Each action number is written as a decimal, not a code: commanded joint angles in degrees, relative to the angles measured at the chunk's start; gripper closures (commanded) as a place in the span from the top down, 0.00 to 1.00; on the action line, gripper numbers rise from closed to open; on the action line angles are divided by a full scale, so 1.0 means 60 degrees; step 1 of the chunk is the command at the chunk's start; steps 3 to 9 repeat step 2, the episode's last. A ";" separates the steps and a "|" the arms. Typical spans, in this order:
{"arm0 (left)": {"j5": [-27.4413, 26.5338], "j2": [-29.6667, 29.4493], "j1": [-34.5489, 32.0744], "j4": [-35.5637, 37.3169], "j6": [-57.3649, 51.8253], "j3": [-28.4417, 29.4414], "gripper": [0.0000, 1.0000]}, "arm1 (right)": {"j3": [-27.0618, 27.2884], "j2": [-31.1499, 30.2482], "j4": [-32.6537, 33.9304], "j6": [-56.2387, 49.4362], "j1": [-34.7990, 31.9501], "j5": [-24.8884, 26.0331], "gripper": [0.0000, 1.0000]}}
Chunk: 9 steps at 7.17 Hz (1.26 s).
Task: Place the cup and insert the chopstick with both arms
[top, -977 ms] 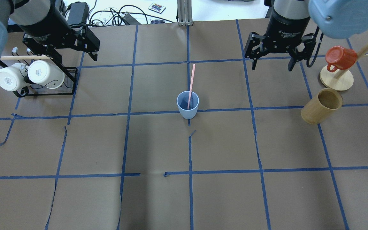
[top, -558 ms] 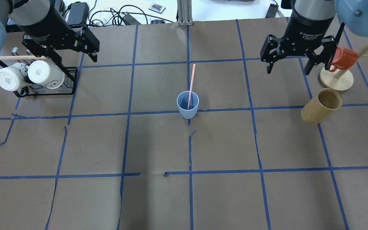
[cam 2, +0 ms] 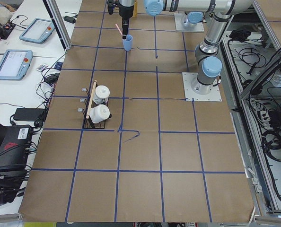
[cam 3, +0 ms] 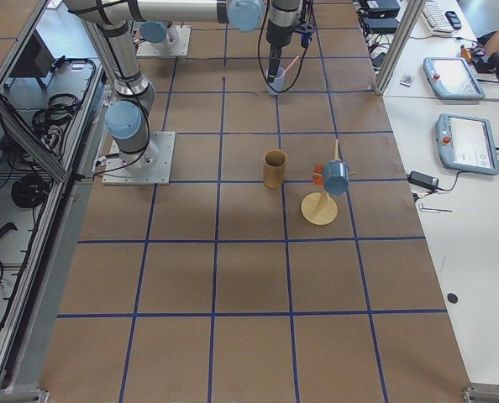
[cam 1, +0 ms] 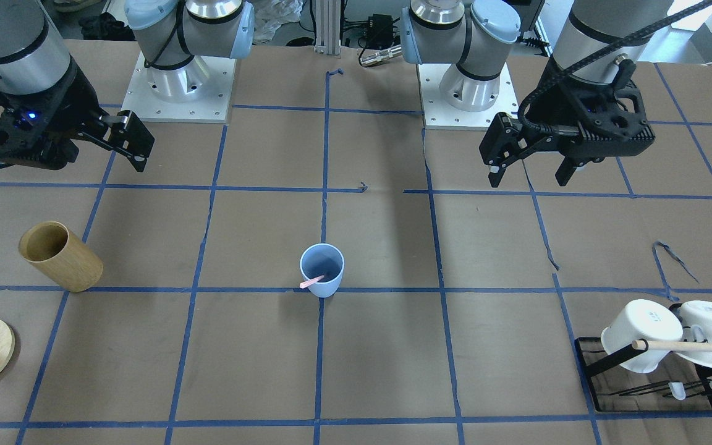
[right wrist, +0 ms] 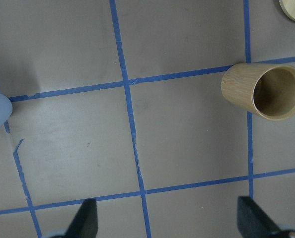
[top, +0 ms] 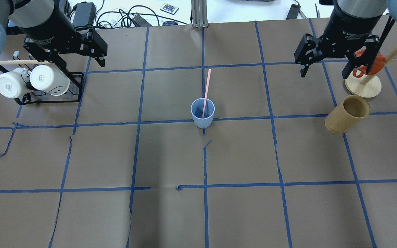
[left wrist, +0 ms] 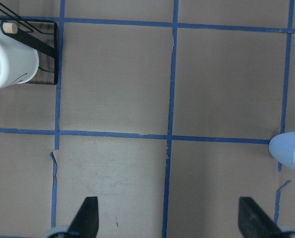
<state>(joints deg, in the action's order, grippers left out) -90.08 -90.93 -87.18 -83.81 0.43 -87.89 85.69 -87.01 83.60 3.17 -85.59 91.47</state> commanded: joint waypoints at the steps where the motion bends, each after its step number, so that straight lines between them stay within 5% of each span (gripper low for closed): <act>1: -0.0001 -0.0020 0.0000 0.0066 0.0001 0.0000 1.00 | 0.0045 -0.0029 0.0026 -0.0001 -0.0003 -0.0010 1.00; 9: -0.0001 -0.0020 0.0000 0.0066 0.0001 0.0000 1.00 | 0.0045 -0.0044 0.0026 0.0013 -0.0032 -0.0025 1.00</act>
